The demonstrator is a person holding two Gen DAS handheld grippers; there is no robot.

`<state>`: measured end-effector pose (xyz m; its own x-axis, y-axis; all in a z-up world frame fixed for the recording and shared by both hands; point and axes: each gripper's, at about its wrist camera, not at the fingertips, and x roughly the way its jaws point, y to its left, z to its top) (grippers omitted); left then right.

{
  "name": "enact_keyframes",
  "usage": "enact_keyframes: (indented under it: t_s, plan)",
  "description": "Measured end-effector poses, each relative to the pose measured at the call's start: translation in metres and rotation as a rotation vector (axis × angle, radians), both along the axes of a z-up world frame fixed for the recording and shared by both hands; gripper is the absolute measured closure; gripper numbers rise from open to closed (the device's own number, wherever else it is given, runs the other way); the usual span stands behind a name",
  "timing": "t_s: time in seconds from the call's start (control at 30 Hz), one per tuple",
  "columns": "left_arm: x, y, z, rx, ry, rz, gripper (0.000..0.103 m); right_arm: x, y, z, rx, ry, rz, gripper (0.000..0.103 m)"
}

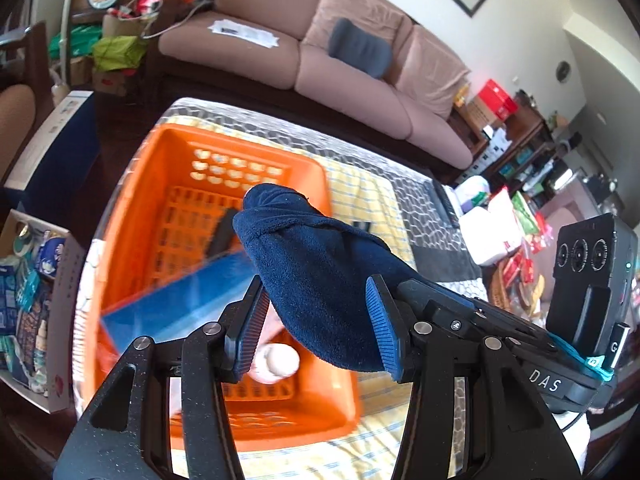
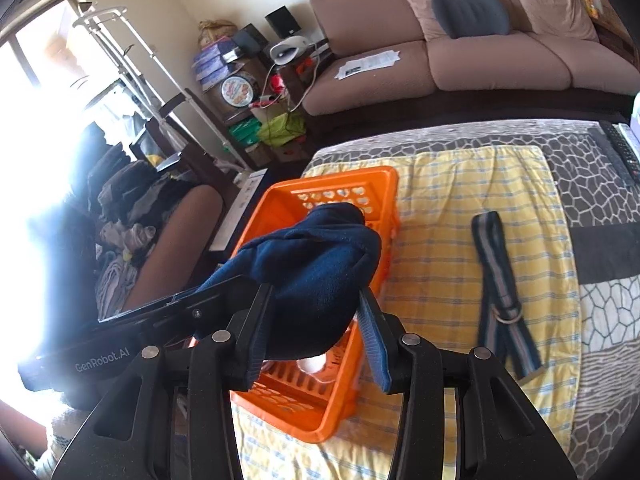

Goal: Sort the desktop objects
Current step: 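Lift the navy cover in the left gripper and carry it over the basket, then lower the navy cover into the basket and open the left gripper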

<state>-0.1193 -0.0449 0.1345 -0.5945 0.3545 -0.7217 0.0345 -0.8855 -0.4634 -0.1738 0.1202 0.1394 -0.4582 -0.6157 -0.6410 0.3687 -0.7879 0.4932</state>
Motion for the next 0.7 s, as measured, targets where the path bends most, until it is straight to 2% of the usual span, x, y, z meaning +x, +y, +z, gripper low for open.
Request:
enact_keyframes:
  t_s: [0.27, 0.5, 0.7]
  plan:
    - [-0.010, -0.059, -0.043, 0.020, -0.041, 0.064, 0.057, -0.023, -0.079, -0.033, 0.020, -0.048, 0.056, 0.059]
    - [-0.029, -0.081, -0.077, 0.027, -0.074, 0.070, 0.057, -0.046, -0.100, -0.062, 0.044, -0.084, 0.062, 0.059]
    - [-0.047, -0.078, -0.098, -0.034, -0.101, 0.053, 0.057, -0.060, -0.108, -0.083, 0.083, -0.084, 0.064, 0.059]
